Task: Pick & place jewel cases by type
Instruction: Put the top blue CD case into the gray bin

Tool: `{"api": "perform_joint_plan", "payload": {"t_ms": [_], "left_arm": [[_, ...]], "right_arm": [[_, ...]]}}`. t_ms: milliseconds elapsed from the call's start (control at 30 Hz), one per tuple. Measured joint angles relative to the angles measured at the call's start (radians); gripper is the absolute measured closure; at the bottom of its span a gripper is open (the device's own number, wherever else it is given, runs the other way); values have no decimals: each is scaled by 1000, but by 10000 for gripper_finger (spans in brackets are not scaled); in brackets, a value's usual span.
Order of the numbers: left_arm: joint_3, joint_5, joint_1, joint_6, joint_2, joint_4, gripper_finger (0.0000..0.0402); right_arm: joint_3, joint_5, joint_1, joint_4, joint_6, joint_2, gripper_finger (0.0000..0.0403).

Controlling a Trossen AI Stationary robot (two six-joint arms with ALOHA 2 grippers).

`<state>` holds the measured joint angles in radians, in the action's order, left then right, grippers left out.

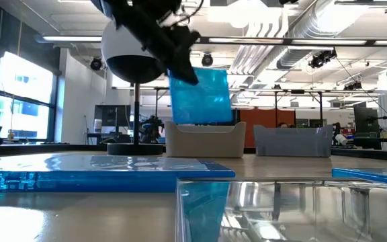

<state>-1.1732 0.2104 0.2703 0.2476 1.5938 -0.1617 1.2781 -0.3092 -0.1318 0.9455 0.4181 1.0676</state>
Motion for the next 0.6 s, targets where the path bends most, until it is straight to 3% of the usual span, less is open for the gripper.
{"api": "perform_joint_plan", "payload": {"t_ms": [267, 600], "left_arm": [[-2, -99, 93, -16, 58, -8, 366], [-54, -85, 96, -191, 52, 0, 366]], "right_arm": [[-6, 41, 0, -1, -15, 0, 245], [-104, 28, 0, -8, -7, 0, 245]]}}
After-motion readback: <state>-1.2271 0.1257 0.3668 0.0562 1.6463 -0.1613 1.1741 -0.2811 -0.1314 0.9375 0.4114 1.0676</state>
